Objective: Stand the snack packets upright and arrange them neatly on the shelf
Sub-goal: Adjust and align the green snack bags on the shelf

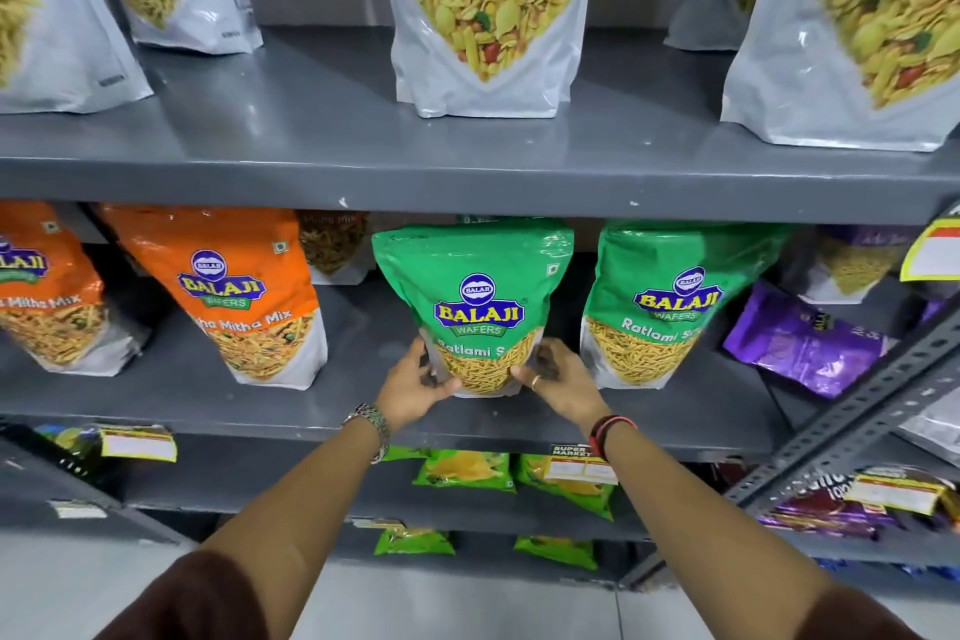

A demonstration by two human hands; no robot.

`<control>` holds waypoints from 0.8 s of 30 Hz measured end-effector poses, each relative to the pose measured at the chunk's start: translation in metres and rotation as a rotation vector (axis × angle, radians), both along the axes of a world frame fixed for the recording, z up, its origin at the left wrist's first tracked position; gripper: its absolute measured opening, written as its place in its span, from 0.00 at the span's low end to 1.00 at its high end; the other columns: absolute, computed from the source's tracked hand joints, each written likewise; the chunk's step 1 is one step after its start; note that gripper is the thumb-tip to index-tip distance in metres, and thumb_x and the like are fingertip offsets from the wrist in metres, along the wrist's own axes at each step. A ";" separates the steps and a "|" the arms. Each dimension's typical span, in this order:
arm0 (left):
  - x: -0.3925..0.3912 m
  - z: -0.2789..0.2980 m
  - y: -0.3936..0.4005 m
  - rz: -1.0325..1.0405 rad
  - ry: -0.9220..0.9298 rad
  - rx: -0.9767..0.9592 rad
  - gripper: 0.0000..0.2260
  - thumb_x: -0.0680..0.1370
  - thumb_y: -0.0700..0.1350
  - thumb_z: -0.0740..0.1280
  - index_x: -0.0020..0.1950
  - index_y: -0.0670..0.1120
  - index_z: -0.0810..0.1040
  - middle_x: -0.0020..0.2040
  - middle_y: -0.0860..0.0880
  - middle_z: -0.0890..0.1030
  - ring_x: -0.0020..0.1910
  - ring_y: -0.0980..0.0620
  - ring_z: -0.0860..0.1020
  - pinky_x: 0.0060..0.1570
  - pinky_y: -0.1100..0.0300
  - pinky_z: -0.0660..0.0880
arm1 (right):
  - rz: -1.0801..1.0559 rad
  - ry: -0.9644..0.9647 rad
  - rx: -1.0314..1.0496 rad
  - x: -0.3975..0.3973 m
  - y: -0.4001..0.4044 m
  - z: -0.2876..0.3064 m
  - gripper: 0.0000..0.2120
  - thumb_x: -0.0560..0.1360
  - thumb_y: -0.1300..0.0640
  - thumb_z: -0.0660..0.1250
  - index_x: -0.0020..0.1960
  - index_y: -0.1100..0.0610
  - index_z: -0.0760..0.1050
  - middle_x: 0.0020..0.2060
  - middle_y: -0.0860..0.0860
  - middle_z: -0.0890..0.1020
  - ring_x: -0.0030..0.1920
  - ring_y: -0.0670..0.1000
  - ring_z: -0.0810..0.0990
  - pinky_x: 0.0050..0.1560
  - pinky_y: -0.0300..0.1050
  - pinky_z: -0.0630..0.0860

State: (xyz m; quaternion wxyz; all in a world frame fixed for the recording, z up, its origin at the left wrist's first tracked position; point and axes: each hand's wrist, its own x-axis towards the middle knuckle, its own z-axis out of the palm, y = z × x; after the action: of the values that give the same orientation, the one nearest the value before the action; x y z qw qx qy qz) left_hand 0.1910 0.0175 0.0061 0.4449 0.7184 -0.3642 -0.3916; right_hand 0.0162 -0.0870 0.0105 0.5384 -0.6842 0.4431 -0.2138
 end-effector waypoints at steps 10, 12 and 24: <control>0.013 0.024 0.002 0.378 -0.020 -0.381 0.14 0.76 0.38 0.64 0.62 0.39 0.73 0.53 0.41 0.80 0.52 0.46 0.78 0.53 0.62 0.75 | -0.255 -0.337 -0.086 0.001 -0.001 0.034 0.14 0.74 0.67 0.64 0.59 0.69 0.73 0.54 0.61 0.80 0.49 0.47 0.77 0.51 0.35 0.76; 0.013 0.026 -0.001 0.379 -0.032 -0.401 0.06 0.77 0.39 0.63 0.53 0.42 0.75 0.47 0.46 0.81 0.48 0.46 0.78 0.52 0.52 0.76 | -0.285 -0.325 -0.104 0.001 -0.003 0.035 0.11 0.74 0.66 0.65 0.56 0.69 0.76 0.49 0.58 0.81 0.39 0.39 0.80 0.45 0.28 0.77; 0.023 0.029 -0.017 0.560 0.099 -0.309 0.12 0.77 0.40 0.62 0.35 0.50 0.75 0.39 0.43 0.77 0.42 0.46 0.75 0.52 0.49 0.78 | -0.241 -0.252 -0.047 0.006 -0.017 0.038 0.12 0.76 0.63 0.63 0.35 0.55 0.74 0.36 0.51 0.77 0.45 0.50 0.74 0.48 0.39 0.72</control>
State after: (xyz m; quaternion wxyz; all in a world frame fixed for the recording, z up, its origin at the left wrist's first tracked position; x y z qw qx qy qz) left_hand 0.2143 0.0007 0.0353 0.6563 0.6949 -0.1852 -0.2285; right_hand 0.0227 -0.1035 0.0487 0.5440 -0.6062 0.4458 -0.3713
